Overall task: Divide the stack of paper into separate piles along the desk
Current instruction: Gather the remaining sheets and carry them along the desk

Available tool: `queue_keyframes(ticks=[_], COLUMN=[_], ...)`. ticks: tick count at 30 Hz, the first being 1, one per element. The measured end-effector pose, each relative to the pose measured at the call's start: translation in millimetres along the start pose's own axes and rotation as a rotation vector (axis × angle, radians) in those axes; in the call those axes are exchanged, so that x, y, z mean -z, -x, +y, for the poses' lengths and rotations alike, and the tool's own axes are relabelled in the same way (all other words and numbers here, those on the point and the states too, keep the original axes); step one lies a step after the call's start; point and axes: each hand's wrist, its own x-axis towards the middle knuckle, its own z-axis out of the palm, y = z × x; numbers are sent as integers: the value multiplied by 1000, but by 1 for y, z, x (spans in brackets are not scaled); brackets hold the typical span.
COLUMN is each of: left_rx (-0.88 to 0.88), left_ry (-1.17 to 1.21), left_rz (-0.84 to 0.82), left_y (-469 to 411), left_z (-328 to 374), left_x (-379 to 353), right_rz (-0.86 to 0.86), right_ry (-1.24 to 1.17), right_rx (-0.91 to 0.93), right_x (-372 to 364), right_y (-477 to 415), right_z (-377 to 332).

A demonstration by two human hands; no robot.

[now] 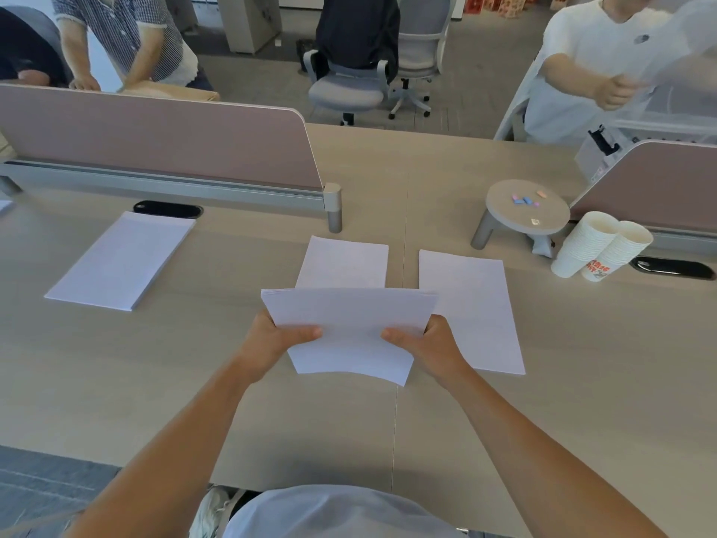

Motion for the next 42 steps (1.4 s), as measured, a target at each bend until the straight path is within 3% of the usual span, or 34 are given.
queue_keyframes(ticks=[3,13,19,24,28,36,42], left_rx=[19,15,53,196,295,277,194], left_ry=[23,32,-11,13,57,91,-169], left_rz=[-43,37,52,11,25,-12,-122], left_y=[0,2,3,0,-2,-12,-28], left_z=[-4,-12,-12,-34,-50,-30,40], left_x=[-3,-10,-10,-1,-13,9,32], right_rz=[-3,52,81,57,142,323,366], right_ry=[-4,-117,46,231,148,67,142], right_rx=[-36,-83,-76,-150,-211,-171,-53], right_x=[1,-13,-6,-5,-16,-49,-56], right_y=[-3,-6,-9,-12,-8,3,30], right_z=[10,28,41,56,56,12,-56])
